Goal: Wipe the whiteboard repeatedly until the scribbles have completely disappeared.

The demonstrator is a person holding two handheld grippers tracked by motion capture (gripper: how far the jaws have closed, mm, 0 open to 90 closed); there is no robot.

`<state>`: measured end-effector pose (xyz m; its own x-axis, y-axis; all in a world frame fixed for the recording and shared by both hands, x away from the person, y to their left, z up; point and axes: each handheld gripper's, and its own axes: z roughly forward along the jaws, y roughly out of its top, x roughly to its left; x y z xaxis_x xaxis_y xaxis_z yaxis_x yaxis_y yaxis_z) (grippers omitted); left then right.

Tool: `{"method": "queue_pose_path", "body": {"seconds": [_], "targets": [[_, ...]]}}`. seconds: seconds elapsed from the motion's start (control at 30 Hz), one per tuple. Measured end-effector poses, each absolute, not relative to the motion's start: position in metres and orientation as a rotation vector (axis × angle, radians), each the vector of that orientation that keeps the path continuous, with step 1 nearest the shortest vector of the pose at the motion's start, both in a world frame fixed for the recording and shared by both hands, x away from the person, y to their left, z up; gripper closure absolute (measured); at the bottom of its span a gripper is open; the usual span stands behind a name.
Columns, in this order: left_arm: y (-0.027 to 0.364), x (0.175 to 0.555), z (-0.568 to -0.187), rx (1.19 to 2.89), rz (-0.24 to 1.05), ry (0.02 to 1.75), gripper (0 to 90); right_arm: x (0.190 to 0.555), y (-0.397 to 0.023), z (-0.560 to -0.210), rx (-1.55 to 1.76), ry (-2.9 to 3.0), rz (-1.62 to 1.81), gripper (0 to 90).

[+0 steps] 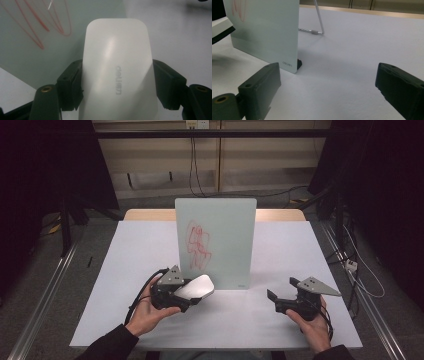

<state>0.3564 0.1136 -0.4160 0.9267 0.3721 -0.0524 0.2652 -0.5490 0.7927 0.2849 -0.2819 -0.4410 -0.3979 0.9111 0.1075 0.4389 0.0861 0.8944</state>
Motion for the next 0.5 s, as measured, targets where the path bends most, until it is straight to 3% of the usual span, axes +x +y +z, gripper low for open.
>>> {"method": "queue_pose_path", "body": {"seconds": [0.5], "targets": [[0.113,0.346,-0.396,2.149,0.307,0.411,31.1,0.283,-0.283,-0.441,1.319,1.882,1.278,6.0]]}}
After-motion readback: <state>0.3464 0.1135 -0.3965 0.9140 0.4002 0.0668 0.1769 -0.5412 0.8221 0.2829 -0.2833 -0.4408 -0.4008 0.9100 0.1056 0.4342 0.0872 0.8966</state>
